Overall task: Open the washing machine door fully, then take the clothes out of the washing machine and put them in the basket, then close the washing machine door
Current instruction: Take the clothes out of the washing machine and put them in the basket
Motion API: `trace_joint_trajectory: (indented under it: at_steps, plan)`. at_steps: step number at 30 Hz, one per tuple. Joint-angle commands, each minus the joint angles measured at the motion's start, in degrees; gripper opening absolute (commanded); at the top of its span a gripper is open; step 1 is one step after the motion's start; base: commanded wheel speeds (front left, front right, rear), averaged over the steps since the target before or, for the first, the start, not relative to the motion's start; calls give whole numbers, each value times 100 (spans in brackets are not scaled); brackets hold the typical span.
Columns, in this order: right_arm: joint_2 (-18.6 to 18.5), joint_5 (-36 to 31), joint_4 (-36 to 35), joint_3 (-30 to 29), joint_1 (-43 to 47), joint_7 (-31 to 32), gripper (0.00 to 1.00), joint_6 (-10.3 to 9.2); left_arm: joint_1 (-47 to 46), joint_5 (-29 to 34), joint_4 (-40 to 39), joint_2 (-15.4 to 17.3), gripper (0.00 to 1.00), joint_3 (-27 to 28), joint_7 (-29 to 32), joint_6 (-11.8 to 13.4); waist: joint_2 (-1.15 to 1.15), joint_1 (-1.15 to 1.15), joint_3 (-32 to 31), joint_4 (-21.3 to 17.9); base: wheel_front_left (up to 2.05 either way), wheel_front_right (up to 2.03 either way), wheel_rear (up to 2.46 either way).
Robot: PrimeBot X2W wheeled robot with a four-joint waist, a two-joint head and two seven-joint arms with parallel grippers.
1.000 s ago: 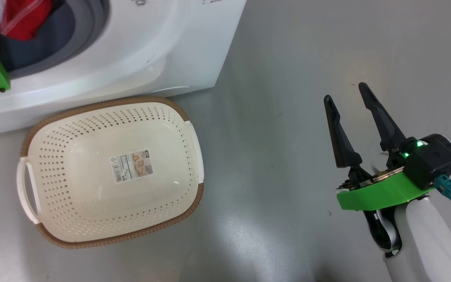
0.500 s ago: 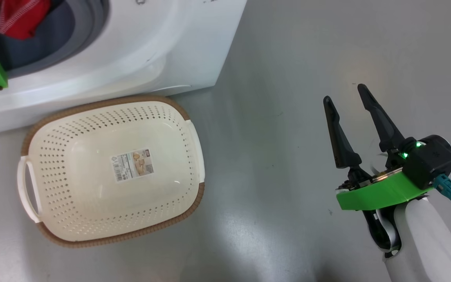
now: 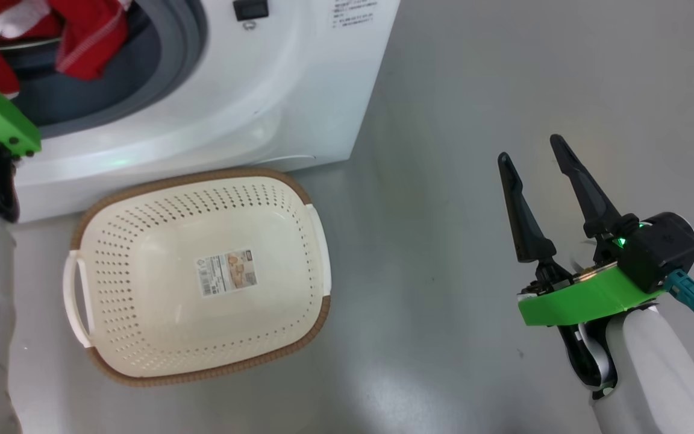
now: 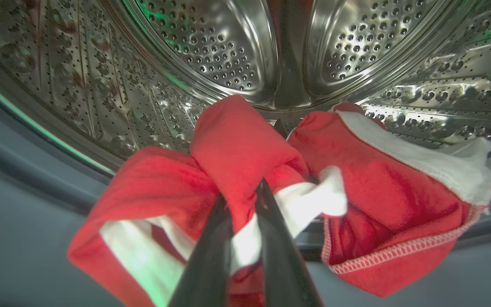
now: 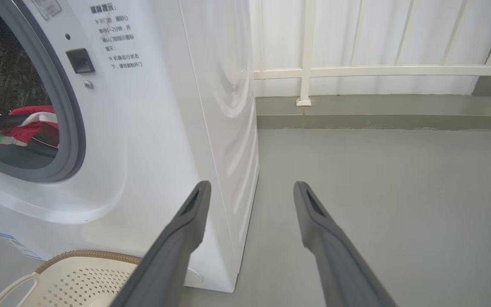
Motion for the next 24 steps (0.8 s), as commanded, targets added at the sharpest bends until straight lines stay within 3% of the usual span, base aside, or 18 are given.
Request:
trace_joint_trajectory:
  at_steps: [1,6,15,24]
  plan:
    - [1,-36,-132,74,178,-36,100,36,200,-48,-228,323,0,113,-110,-69,0,0,-139,74,0,0,0]
    - [-7,-38,-119,58,278,-36,100,36,650,-81,-764,352,0,152,-200,-208,0,0,-354,142,0,0,0]
    - [-50,10,4,49,460,-36,100,36,2369,109,-3281,174,0,495,-207,-90,0,0,-929,233,0,0,0]
    - [-39,47,81,34,622,-36,100,36,3437,226,-4454,5,0,602,-208,-114,0,0,-1462,159,0,0,0]
